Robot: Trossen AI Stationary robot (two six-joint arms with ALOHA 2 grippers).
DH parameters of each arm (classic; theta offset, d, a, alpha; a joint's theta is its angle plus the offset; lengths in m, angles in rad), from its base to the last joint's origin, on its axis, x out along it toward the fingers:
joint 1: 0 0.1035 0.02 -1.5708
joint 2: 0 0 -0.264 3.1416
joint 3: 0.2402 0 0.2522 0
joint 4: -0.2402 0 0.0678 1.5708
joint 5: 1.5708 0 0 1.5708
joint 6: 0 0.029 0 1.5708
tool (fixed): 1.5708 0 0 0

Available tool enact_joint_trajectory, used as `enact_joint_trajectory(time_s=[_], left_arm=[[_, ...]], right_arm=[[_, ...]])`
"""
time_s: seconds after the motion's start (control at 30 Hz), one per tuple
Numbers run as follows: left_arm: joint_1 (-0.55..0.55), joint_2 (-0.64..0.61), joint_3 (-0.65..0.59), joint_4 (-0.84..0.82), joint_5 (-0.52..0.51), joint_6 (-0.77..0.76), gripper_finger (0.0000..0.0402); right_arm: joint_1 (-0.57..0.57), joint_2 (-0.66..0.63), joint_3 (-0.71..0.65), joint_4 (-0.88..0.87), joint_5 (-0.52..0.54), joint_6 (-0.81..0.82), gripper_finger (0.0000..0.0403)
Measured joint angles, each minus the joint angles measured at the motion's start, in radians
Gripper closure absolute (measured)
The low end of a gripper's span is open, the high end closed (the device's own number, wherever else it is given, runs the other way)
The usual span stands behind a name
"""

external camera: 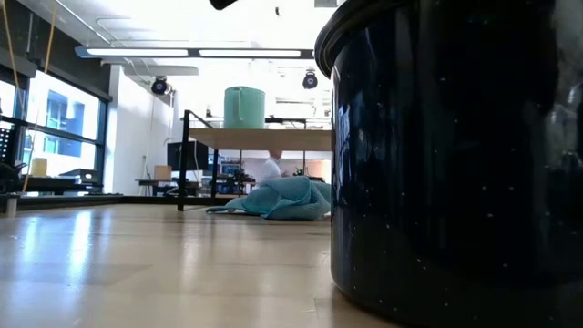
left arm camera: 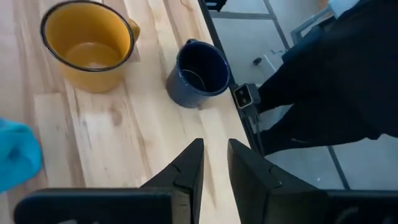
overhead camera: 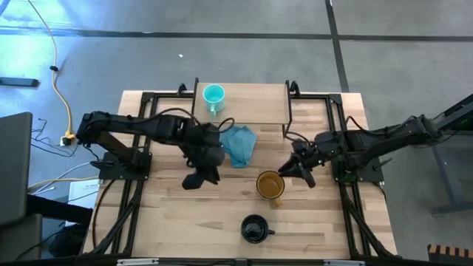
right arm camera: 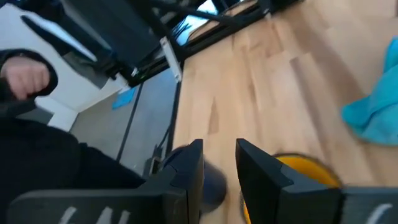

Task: Stack small to large cups/mugs on shelf
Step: Put the dark blue cup on the shelf

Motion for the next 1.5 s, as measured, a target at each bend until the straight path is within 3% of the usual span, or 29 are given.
enact_joint_trajectory(time_s=[0.13, 0.27, 0.63, 0.83, 1.0, 1.2, 1.5], left_arm=[[-0.047, -0.016, -0.001, 0.007, -0.054, -0.072, 0.0339], [-0.105, -0.048, 0.000, 0.009, -0.174, -0.148, 0.0339], [-0.306, -0.123, 0.000, 0.034, -0.722, -0.335, 0.0339], [-0.424, -0.122, 0.000, -0.011, -0.979, -0.373, 0.0339], [-0.506, -0.123, 0.000, -0.142, -1.178, -0.468, 0.0339], [-0.612, -0.125, 0.000, -0.313, -1.305, -0.638, 0.0339], [-0.758, -0.125, 0.000, -0.545, -1.457, -0.915, 0.0339]], right_arm=[[0.085, 0.000, 0.000, -0.031, 0.000, 0.044, 0.0318], [0.194, 0.000, 0.000, -0.068, 0.026, 0.083, 0.0318], [0.471, 0.012, 0.000, -0.094, 0.346, 0.185, 0.0318], [0.564, 0.129, 0.001, -0.036, 0.537, 0.217, 0.0318], [0.571, 0.294, 0.001, 0.123, 0.592, 0.317, 0.0318], [0.537, 0.468, 0.004, 0.376, 0.622, 0.314, 0.0318], [0.453, 0.684, 0.210, 0.308, 0.472, 0.100, 0.0318]])
